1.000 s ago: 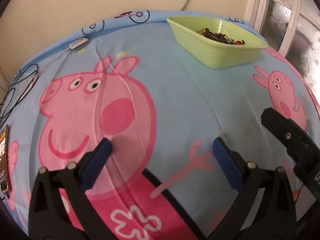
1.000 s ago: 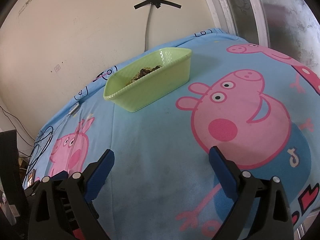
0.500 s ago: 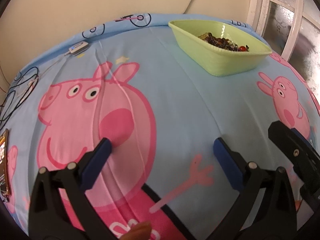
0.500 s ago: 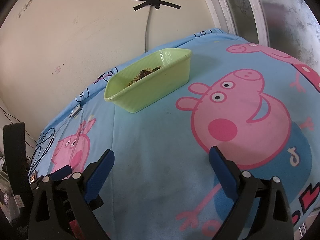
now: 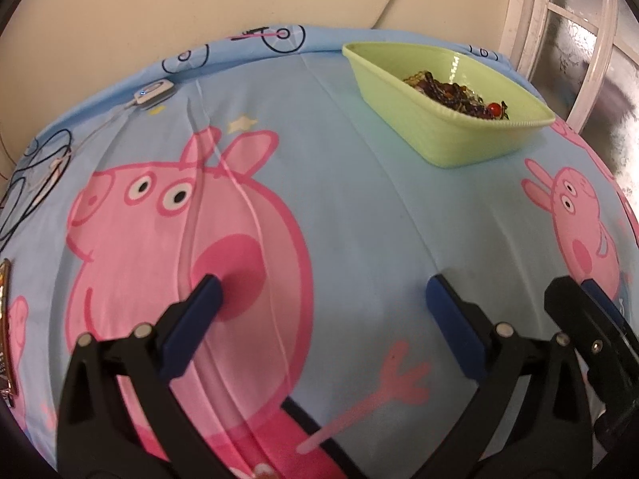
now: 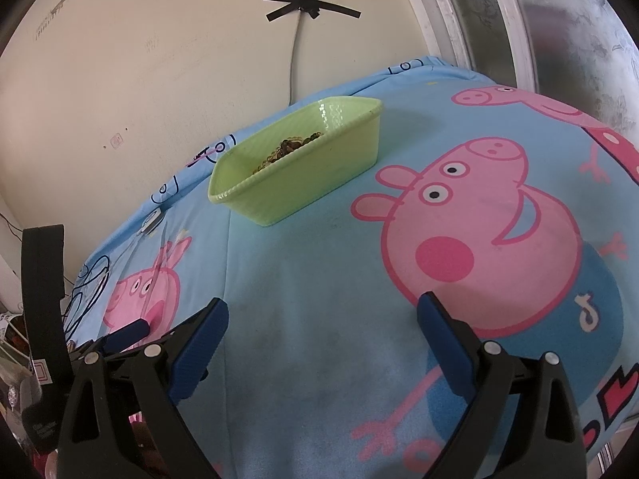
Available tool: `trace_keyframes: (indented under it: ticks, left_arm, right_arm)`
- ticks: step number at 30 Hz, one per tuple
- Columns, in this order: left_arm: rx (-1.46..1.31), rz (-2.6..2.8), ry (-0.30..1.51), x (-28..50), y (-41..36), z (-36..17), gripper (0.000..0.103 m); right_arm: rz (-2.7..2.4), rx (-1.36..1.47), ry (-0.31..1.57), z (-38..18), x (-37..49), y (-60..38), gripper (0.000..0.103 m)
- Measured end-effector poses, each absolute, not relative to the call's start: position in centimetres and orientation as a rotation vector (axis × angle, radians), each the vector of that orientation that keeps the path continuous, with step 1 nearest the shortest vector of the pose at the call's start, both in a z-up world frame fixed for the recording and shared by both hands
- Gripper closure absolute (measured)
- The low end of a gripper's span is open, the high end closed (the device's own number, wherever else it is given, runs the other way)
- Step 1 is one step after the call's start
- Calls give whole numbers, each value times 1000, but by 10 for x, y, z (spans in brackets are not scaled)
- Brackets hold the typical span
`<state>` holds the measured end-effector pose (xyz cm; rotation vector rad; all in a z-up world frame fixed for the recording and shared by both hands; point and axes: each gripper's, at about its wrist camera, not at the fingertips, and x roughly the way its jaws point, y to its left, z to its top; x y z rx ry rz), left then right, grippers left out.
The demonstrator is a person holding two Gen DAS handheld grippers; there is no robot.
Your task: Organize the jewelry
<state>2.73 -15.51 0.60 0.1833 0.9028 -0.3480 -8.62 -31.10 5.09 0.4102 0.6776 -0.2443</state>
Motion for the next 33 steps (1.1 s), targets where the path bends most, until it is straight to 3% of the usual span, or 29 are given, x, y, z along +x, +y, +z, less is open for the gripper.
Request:
trace_keyframes:
  ticks: [33]
  left_arm:
    - [183,-347,902,27,-155,6,5]
  right_arm:
    - [-224,409,684,50,-82,-314,26]
